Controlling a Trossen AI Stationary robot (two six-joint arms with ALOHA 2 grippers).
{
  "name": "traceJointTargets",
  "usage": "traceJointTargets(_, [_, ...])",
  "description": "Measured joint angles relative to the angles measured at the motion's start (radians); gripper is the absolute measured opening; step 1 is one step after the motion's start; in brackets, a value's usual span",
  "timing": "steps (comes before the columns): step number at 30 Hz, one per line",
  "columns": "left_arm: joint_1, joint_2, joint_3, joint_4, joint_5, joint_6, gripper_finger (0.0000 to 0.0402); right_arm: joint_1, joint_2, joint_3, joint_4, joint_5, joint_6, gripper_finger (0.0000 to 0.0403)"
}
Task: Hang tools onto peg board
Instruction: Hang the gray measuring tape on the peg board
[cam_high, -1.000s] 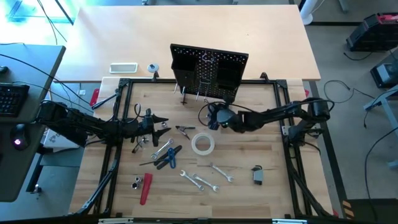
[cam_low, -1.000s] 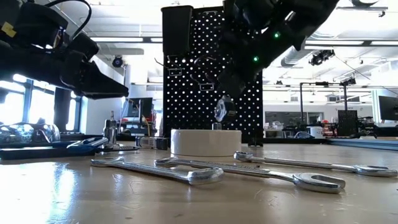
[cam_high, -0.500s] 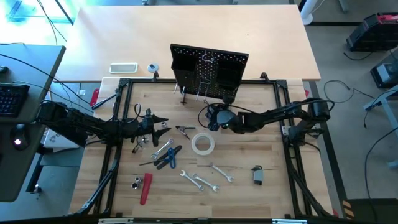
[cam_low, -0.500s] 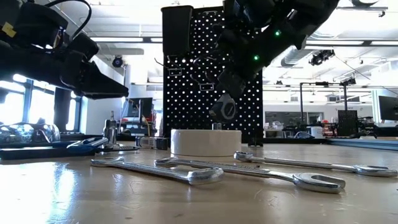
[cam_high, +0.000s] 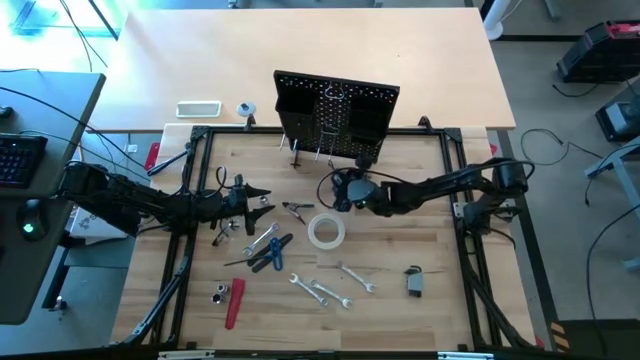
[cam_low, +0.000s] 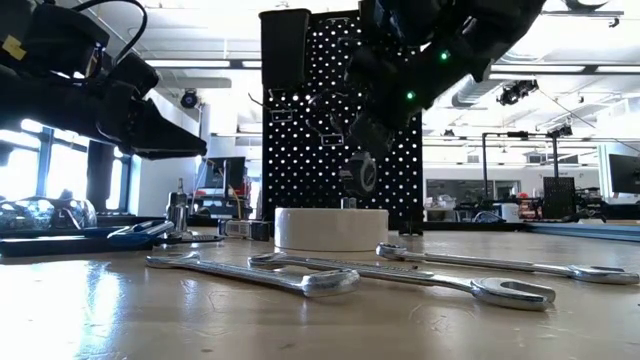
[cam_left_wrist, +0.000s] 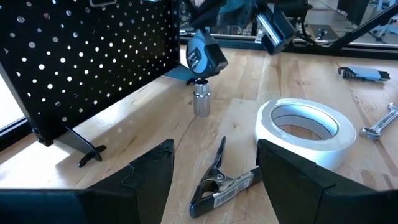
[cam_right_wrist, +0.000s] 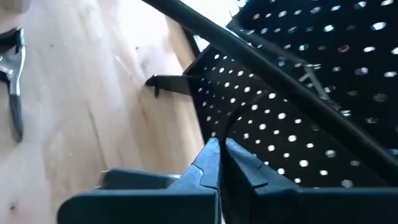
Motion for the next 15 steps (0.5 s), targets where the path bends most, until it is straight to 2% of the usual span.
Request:
traceJointTargets(9, [0.0, 0.0, 0.0, -0.001, 0.0, 0.0, 0.022, 0.001, 0.034, 0.0, 0.011, 0.038, 0.002, 0.0])
traceJointTargets(15, [0.001, 0.0, 0.0, -0.002, -0.004, 0.003, 0.022, 0.023, 0.034, 0.0, 0.057, 0.088, -0.06, 0.0])
